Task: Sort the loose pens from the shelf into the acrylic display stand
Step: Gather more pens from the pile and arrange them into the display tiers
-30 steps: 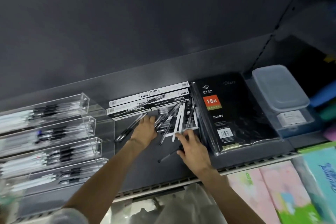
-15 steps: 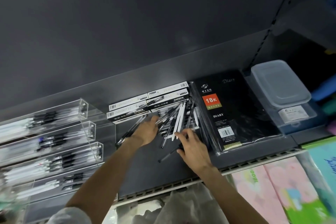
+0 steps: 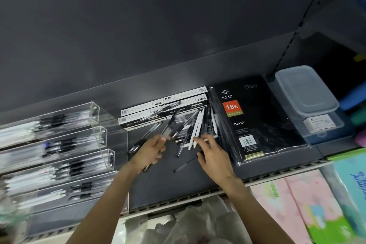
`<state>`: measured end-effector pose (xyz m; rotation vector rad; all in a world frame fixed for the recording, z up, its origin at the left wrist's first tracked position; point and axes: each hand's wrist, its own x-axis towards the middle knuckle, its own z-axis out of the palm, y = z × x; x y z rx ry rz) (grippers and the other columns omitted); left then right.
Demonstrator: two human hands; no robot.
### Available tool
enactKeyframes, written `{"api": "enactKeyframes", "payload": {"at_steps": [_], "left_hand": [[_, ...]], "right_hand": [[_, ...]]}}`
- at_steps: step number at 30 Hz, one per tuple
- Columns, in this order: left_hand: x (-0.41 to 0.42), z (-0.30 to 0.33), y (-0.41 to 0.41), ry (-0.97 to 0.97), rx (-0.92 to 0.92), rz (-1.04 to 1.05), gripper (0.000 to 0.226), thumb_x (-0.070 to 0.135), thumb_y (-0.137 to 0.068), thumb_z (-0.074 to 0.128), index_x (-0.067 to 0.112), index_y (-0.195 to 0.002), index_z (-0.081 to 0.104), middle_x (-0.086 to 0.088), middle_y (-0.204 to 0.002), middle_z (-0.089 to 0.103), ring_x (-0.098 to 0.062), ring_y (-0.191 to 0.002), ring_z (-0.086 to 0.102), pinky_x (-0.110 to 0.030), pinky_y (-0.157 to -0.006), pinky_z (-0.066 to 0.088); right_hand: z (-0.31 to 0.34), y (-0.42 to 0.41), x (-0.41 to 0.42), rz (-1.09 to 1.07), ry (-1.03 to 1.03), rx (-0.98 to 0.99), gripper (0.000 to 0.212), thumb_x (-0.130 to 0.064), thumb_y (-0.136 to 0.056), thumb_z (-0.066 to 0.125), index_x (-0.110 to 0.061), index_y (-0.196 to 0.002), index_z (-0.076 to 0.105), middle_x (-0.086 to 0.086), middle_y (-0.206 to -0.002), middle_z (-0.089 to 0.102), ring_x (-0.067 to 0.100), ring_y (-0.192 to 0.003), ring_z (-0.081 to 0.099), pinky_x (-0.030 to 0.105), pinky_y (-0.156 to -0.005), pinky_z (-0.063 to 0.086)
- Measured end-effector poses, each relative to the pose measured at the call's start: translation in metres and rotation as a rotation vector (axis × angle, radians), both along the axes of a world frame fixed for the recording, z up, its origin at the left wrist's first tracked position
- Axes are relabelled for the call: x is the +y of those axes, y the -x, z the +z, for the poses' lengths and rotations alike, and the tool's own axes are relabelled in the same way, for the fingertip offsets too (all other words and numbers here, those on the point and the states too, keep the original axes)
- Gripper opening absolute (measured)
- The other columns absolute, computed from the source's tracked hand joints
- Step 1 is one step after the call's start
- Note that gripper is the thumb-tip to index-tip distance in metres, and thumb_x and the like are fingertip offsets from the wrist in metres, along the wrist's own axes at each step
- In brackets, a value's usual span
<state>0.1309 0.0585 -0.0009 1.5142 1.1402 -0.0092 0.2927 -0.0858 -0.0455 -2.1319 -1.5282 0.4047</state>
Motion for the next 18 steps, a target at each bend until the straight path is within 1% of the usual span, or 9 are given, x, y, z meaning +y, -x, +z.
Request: {"api": "enactKeyframes", "payload": {"at_steps": [2, 4, 5, 7, 9, 10, 13, 16, 18], "left_hand": [[-0.015, 0.009, 0.014, 0.316, -0.291, 0.215, 0.027, 0.020, -0.102, 0.036, 0.013, -0.117, 0.058, 0.004, -0.067, 0.039, -0.003, -0.047, 0.027, -0.013, -0.038, 0.022], [-0.028, 0.015, 0.023, 0.465, -0.480, 0.285, 0.032, 0.018, -0.096, 0.042, 0.009, -0.123, 0.058, 0.004, -0.067, 0.043, -0.003, -0.049, 0.030, -0.013, -0.037, 0.025], [-0.034, 0.017, 0.025, 0.509, -0.532, 0.298, 0.035, 0.019, -0.093, 0.044, 0.008, -0.124, 0.057, 0.003, -0.068, 0.044, -0.003, -0.050, 0.032, -0.012, -0.037, 0.026], [-0.045, 0.019, 0.028, 0.568, -0.584, 0.300, 0.039, 0.018, -0.090, 0.047, 0.006, -0.125, 0.057, 0.002, -0.070, 0.046, -0.004, -0.052, 0.034, -0.013, -0.039, 0.027], [-0.054, 0.019, 0.032, 0.606, -0.601, 0.265, 0.038, 0.016, -0.090, 0.047, 0.004, -0.125, 0.057, 0.000, -0.073, 0.048, -0.005, -0.055, 0.036, -0.013, -0.041, 0.028], [-0.058, 0.017, 0.035, 0.619, -0.610, 0.242, 0.037, 0.015, -0.091, 0.047, 0.003, -0.124, 0.058, 0.000, -0.074, 0.049, -0.006, -0.056, 0.037, -0.013, -0.042, 0.030], [-0.068, 0.014, 0.048, 0.645, -0.624, 0.209, 0.035, 0.014, -0.091, 0.048, 0.003, -0.123, 0.060, -0.001, -0.076, 0.050, -0.006, -0.057, 0.038, -0.013, -0.044, 0.031], [-0.075, 0.013, 0.063, 0.644, -0.626, 0.189, 0.035, 0.011, -0.090, 0.050, 0.004, -0.123, 0.059, 0.001, -0.075, 0.051, -0.005, -0.058, 0.039, -0.013, -0.046, 0.032], [-0.078, 0.011, 0.073, 0.614, -0.622, 0.137, 0.033, 0.008, -0.091, 0.053, 0.005, -0.124, 0.058, 0.002, -0.077, 0.054, -0.005, -0.060, 0.041, -0.013, -0.049, 0.033]], "right_hand": [[0.007, -0.001, 0.002, -0.059, -0.076, 0.106, 0.040, -0.012, -0.088, 0.060, -0.021, -0.126, 0.053, 0.000, -0.122, 0.048, 0.003, -0.063, 0.052, 0.016, -0.061, 0.048], [0.018, -0.001, 0.007, -0.137, -0.131, 0.289, 0.037, -0.013, -0.090, 0.059, -0.022, -0.125, 0.055, -0.004, -0.114, 0.055, 0.004, -0.063, 0.054, 0.023, -0.067, 0.052], [0.024, 0.000, 0.011, -0.162, -0.136, 0.424, 0.035, -0.016, -0.091, 0.059, -0.024, -0.124, 0.055, -0.006, -0.106, 0.059, 0.005, -0.063, 0.056, 0.024, -0.066, 0.051], [0.039, 0.004, 0.020, -0.184, -0.132, 0.773, 0.031, -0.020, -0.093, 0.058, -0.026, -0.123, 0.054, -0.007, -0.093, 0.063, 0.005, -0.061, 0.058, 0.022, -0.057, 0.046], [0.054, 0.010, 0.029, -0.184, -0.105, 1.042, 0.034, -0.022, -0.093, 0.057, -0.026, -0.126, 0.052, 0.001, -0.094, 0.066, 0.005, -0.059, 0.057, 0.020, -0.050, 0.042], [0.059, 0.013, 0.033, -0.167, -0.090, 1.101, 0.034, -0.021, -0.093, 0.056, -0.027, -0.127, 0.051, 0.002, -0.094, 0.066, 0.006, -0.058, 0.056, 0.020, -0.047, 0.041], [0.068, 0.022, 0.038, -0.073, -0.069, 1.088, 0.032, -0.015, -0.093, 0.056, -0.031, -0.120, 0.053, -0.001, -0.080, 0.062, 0.007, -0.057, 0.055, 0.019, -0.044, 0.039], [0.073, 0.031, 0.035, -0.043, -0.056, 1.073, 0.025, -0.010, -0.092, 0.057, -0.022, -0.114, 0.059, -0.003, -0.068, 0.058, 0.008, -0.058, 0.052, 0.017, -0.046, 0.038], [0.075, 0.038, 0.033, -0.046, -0.031, 1.068, 0.023, -0.010, -0.093, 0.056, -0.019, -0.113, 0.061, -0.002, -0.067, 0.054, 0.007, -0.061, 0.051, 0.017, -0.050, 0.038]]}}
